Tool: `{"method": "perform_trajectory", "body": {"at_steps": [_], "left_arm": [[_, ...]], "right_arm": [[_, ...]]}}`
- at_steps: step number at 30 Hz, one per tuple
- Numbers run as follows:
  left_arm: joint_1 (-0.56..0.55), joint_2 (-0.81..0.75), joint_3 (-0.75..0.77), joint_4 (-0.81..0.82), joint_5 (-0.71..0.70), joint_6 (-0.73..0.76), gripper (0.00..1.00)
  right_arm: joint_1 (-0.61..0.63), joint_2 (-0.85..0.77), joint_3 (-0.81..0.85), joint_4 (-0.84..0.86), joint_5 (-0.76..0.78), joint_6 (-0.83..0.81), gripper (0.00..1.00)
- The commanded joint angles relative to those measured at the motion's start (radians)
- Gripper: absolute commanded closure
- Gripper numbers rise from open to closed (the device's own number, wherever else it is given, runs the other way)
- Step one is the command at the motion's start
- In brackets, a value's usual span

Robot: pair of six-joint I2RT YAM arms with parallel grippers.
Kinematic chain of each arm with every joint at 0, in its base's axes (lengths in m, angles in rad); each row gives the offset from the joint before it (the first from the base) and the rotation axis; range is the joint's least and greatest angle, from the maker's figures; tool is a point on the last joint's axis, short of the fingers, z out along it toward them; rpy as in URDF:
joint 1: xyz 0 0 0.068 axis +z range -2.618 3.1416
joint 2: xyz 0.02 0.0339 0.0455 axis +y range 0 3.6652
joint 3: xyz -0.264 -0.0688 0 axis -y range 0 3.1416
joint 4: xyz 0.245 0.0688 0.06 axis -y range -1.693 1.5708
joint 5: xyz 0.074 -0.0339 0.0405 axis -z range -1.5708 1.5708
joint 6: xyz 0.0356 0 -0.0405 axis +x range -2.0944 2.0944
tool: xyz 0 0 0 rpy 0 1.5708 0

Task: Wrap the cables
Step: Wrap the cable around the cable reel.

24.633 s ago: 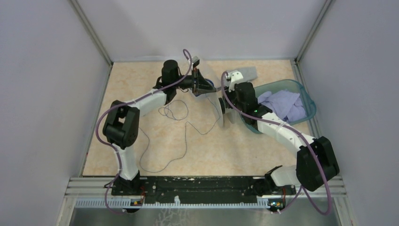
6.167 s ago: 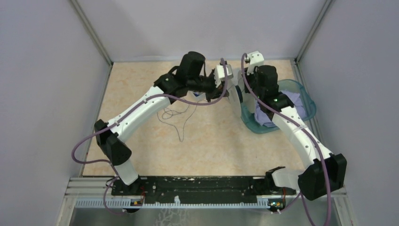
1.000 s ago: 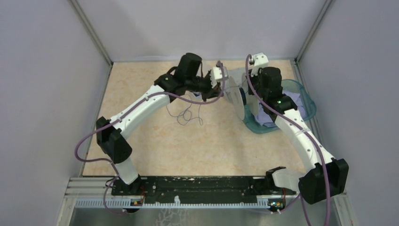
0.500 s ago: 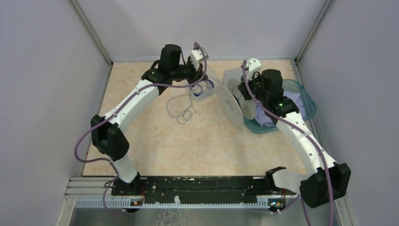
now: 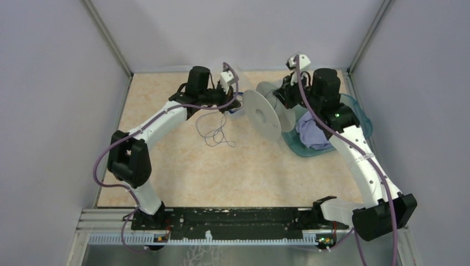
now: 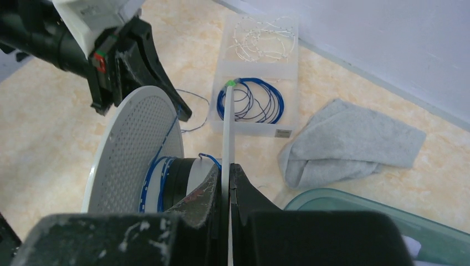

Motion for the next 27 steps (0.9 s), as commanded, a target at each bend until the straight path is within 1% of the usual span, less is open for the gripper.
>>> {"method": "perform_trajectory", "body": {"at_steps": [1,4,8,10,15,19,23,27], "left_arm": [[0.037,0.001,-0.074,0.086,-0.015,0.002,0.99],[0.041,0.001,-0.103,0.118,0.049,-0.008,0.99],[0.047,0.024,-0.116,0.142,0.172,-0.052,0.92],[0.049,0.035,-0.121,0.151,0.212,-0.078,0.88],[0.058,0.047,-0.151,0.157,0.251,-0.105,0.70],[0.059,0.052,-0.187,0.166,0.273,-0.122,0.61],[0.058,0.076,-0.199,0.182,0.302,-0.156,0.55],[0.058,0.086,-0.200,0.153,0.311,-0.147,0.51]], "right_arm": [[-0.030,0.004,0.157,0.018,-0.084,0.102,1.00],[-0.042,0.027,0.200,0.024,-0.103,0.164,1.00],[-0.058,0.040,0.236,0.038,-0.098,0.216,1.00],[-0.066,0.044,0.251,0.036,-0.098,0.226,1.00],[-0.086,0.043,0.287,0.021,-0.090,0.230,1.00],[-0.095,0.040,0.316,0.011,-0.084,0.233,1.00],[-0.101,0.042,0.345,0.003,-0.082,0.237,1.00],[-0.106,0.046,0.368,-0.007,-0.055,0.221,1.00]]}}
